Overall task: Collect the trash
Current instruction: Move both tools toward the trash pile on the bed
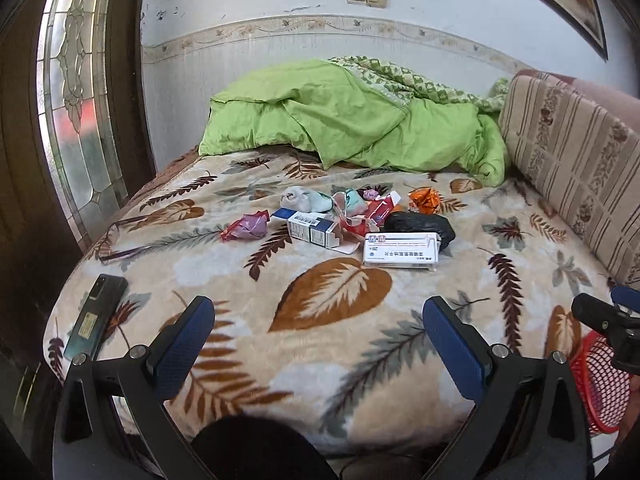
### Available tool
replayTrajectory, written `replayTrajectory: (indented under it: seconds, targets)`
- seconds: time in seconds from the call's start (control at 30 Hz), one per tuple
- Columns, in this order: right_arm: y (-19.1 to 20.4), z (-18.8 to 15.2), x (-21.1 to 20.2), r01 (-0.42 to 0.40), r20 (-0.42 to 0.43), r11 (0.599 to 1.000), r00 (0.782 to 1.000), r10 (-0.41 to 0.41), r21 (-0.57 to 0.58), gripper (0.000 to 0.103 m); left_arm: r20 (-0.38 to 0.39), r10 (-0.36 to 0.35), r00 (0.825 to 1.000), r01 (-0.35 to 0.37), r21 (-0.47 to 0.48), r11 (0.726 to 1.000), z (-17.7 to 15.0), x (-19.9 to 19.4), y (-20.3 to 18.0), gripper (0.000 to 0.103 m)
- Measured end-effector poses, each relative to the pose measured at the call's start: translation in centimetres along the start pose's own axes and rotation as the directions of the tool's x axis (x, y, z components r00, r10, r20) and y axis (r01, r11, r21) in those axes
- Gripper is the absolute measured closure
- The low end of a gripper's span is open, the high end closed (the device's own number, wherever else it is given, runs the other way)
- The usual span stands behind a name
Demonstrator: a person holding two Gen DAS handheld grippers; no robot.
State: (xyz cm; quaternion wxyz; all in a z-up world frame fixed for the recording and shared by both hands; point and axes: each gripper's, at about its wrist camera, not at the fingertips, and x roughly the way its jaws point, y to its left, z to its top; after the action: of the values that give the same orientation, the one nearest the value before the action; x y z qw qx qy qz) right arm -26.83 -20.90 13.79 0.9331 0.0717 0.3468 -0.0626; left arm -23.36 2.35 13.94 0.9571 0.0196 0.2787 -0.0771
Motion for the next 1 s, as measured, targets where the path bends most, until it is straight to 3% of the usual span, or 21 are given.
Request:
replayTrajectory:
  seconds: [0.1,0.23,1.0]
  targets:
    - [0.2,0.1,-1.6,0.068,0.056,0.997,0.996,-0.066,-0.036,0.001,0.034,0.016,0.999,-0.017,0.012,1.000,-0.1,-1.1,-0.1,0.000]
    - [0.4,0.0,-3.1,0.110,0.118,0.992,0.988,-0.103,-0.056,0.001,0.020,0.014,1.000,-0.015,0.014,1.000,0.0,-1.3,-0.1,0.000]
    - [2.5,-0.8,-2.8,0.109,0.070,0.986,0.993,-0.101,-0.123,0.001,-0.024,0.026,0.999,-0.026,0.010,1.000,-0.3,-1.0,-0.4,0.000]
